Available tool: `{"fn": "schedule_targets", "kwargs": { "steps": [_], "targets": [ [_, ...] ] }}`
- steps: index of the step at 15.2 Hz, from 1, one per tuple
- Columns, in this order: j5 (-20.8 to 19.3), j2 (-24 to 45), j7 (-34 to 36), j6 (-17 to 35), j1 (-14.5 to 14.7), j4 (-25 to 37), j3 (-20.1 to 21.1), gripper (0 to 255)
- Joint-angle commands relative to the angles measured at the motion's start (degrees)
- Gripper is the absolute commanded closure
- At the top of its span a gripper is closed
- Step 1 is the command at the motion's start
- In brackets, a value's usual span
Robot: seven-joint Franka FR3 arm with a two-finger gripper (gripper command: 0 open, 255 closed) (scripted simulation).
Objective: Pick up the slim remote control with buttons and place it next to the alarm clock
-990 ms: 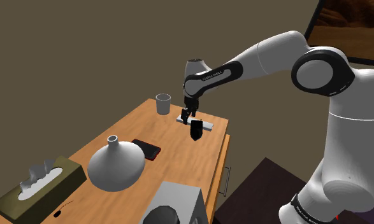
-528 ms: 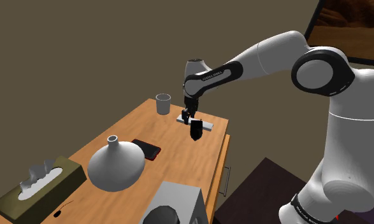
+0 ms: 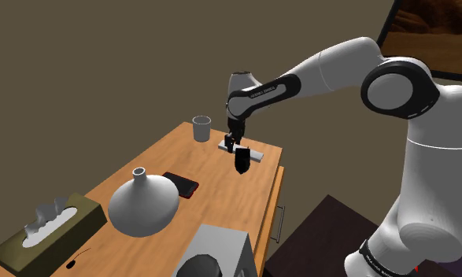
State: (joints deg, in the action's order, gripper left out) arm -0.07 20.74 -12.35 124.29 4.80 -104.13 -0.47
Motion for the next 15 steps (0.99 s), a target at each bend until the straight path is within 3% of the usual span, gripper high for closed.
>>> {"fn": "schedule_targets", "kwargs": {
  "steps": [1,15],
  "targets": [
    [-0.01,-0.74,0.04,-1.1,0.02,0.37,0.0,255],
    [-0.03,-4.64,0.03,-10.55,0.03,5.92,-0.01,255]
  ]
}}
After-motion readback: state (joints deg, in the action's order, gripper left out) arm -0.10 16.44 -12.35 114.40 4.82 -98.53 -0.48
